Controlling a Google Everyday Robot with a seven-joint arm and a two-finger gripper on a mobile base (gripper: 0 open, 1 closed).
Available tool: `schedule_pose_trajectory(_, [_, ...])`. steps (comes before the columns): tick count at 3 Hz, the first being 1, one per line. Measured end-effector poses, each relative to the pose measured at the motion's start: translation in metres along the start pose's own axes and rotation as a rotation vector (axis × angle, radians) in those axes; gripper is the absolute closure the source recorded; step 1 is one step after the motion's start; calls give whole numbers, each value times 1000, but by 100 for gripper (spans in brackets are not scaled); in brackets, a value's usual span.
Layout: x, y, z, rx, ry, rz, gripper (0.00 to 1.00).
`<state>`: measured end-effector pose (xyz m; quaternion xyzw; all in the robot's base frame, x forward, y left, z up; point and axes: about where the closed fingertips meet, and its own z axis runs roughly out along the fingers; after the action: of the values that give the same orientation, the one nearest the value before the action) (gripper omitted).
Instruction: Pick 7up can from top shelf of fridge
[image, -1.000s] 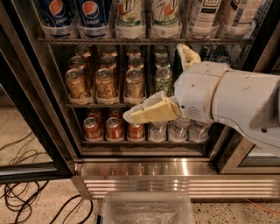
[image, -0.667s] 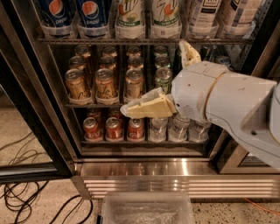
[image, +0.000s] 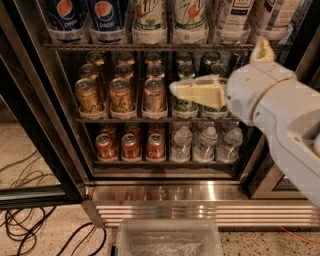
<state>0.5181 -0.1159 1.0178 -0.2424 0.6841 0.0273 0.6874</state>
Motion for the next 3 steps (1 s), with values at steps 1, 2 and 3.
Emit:
schedule_pose_trajectory(1, [15,-65,-21,155,-8,-5,0])
schedule_pose_trajectory(2, [4,-39,-20,130,-49,-118,0])
schedule_pose_trajectory(3, [-26,-9,-10,86,-101,-138,0])
